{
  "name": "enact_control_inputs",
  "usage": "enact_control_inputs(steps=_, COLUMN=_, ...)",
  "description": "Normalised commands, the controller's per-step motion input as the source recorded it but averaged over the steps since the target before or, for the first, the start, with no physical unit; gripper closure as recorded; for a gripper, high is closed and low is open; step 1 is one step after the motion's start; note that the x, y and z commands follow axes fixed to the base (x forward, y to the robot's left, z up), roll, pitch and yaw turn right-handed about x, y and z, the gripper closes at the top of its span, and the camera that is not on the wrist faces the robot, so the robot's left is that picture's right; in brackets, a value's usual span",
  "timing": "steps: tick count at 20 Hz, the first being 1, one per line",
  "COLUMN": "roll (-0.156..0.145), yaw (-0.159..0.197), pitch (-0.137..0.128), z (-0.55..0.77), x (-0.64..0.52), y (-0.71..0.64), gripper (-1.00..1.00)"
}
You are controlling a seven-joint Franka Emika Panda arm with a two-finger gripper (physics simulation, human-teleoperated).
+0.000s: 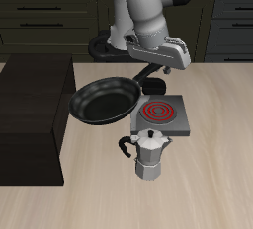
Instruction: Place the frypan on top of the shelf
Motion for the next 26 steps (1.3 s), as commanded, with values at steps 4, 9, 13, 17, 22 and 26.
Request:
enact_control_inputs(steps=4, roll=0.004, yaw=0.031, pitch=-0.017, z=0.21, x=-0.09, y=0.03, gripper=1.00)
enact_control_inputs(steps=9, roll=-0.016, yaw=0.023, pitch=-0.003, z=0.12, x=-0.04, y=-0.01, gripper=1.00)
enact_control_inputs(steps=13, roll=0.024, yaw=0.015, pitch=-0.004, z=0.09, x=-0.07, y=0.11, gripper=1.00)
enact_control_inputs(steps=17, roll=0.021, yaw=0.023, pitch=-0.019, z=0.14, x=-0.12, y=0.15, gripper=1.00)
enact_control_inputs(steps=22, roll=0.010, yaw=0.025, pitch=-0.017, z=0.15, x=-0.06, y=0.07, gripper=1.00)
enact_control_inputs(steps=26, roll=0.000, yaw=0.025, pitch=-0.019, z=0.17, x=-0.08, y=0.05, gripper=1.00)
